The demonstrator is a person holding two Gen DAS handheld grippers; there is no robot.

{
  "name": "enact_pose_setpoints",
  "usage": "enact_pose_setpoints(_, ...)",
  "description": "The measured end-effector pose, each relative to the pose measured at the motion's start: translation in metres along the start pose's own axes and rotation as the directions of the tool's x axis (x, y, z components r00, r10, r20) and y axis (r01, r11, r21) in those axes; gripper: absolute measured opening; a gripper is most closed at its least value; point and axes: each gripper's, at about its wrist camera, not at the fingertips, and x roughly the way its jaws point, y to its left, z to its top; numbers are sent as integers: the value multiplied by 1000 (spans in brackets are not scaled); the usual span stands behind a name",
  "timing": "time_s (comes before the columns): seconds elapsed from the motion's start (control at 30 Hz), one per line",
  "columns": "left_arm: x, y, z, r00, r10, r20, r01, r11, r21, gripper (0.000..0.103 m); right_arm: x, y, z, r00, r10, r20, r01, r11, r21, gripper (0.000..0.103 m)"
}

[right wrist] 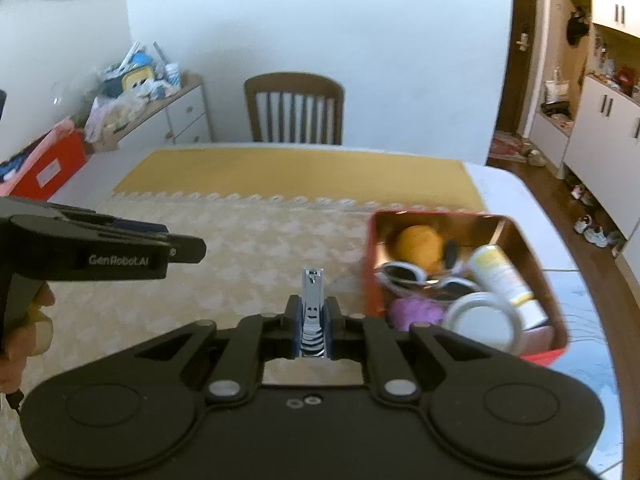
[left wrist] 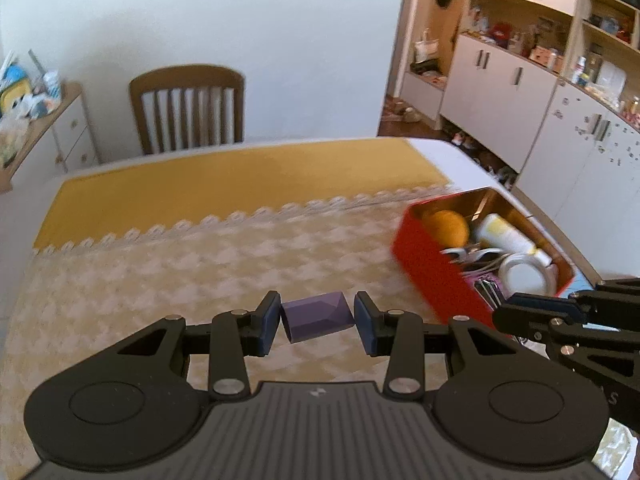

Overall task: Organize rigid objects
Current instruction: 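Carry the purple block and nail clipper over the red box with both tools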

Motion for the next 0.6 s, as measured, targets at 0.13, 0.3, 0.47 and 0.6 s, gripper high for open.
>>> enact_pose_setpoints(0.13,-2,-28,10,1000,-25,17,24,1000,19,40,-11,-25,1,1000,-17,17,17,1000,1,10)
enact_pose_setpoints(0.3,5,-67,20,998,-53,21,52,998,46,40,-19,-60,0,999,-36,25,36,999,7,10)
enact_pose_setpoints(0.47,19,-105,25,997,-70,16,69,995,75,40,-19,-93,-2,999,-45,25,45,999,-2,10)
enact_pose_setpoints(0.6,37,-129,29,998,-65,-5,65,995,74,40,-14,-118,-3,999,-40,15,40,999,-8,10)
